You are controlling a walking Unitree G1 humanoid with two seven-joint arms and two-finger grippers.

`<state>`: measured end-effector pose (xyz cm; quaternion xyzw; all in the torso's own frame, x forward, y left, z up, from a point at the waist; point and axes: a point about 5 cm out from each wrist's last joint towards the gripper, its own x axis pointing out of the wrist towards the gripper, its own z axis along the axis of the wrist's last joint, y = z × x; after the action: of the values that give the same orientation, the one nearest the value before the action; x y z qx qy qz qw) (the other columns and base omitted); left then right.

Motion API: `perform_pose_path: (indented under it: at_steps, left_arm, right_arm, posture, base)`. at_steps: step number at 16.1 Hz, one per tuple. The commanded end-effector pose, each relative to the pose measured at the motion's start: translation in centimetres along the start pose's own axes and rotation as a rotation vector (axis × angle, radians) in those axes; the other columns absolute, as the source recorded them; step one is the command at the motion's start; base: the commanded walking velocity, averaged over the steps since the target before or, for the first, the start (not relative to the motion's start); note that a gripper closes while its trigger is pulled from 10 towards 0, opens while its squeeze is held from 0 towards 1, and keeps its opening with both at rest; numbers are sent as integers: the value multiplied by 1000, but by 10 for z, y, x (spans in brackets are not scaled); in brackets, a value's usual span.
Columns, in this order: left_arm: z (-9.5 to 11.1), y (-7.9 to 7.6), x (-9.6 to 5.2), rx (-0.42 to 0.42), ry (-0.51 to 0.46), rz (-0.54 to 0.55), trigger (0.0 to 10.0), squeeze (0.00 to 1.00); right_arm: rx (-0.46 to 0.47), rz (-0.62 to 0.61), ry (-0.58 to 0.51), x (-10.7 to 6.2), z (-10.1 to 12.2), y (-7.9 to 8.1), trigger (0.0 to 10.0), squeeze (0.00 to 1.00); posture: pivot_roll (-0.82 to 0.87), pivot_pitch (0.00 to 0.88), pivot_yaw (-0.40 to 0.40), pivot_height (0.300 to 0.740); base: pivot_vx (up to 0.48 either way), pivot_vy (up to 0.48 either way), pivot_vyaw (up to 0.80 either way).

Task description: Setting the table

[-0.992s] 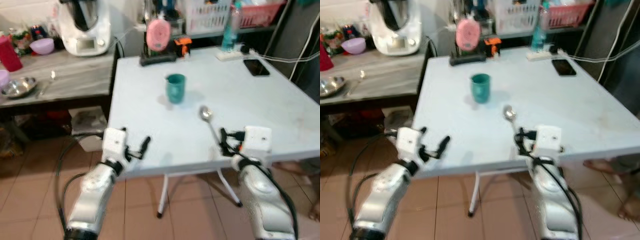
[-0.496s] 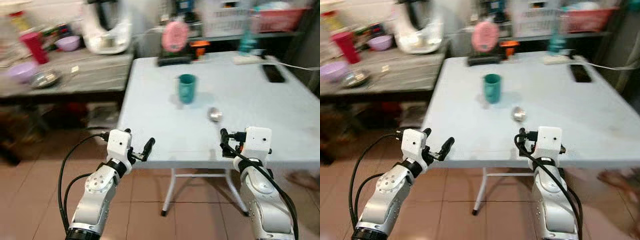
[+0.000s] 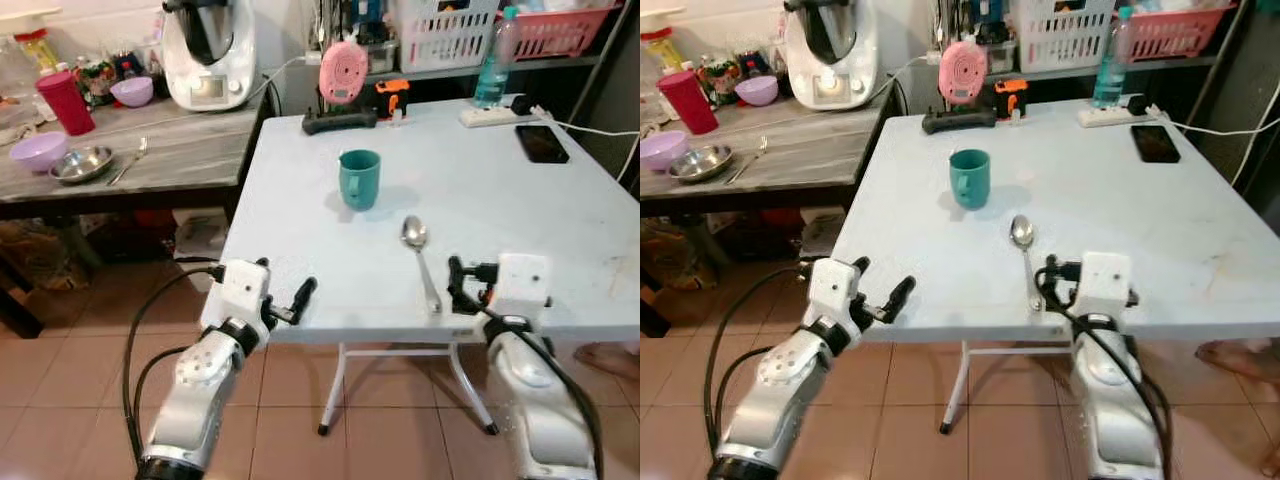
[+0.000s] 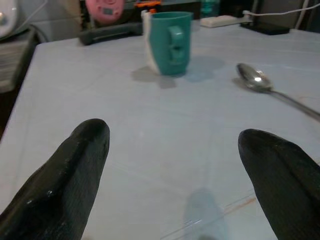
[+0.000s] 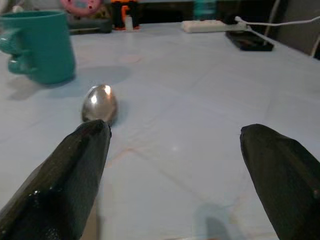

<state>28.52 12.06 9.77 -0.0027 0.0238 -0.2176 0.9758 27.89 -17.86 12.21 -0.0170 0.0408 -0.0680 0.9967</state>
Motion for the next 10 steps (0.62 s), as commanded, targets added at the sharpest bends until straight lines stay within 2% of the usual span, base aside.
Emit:
perform_pose_path:
  at_steps: [1, 7, 10]
  left_arm:
    - [2, 4, -1, -9, -6, 13, 10000, 0]
    - [2, 6, -2, -10, -6, 36, 10000, 0]
    - [3, 5, -1, 46, -11, 14, 10000, 0]
  right_arm:
    - [-1, 16, -12, 0, 3, 5, 10000, 0]
    - [17, 37, -20, 0, 4, 9, 10000, 0]
    - [12, 61, -22, 0, 5, 13, 10000, 0]
  posture:
    - [-278, 0, 98, 740]
    - [-271, 0, 99, 740]
    - [-269, 0, 103, 740]
  base:
    - [0, 0, 0]
    - [0, 0, 0]
    - [0, 0, 0]
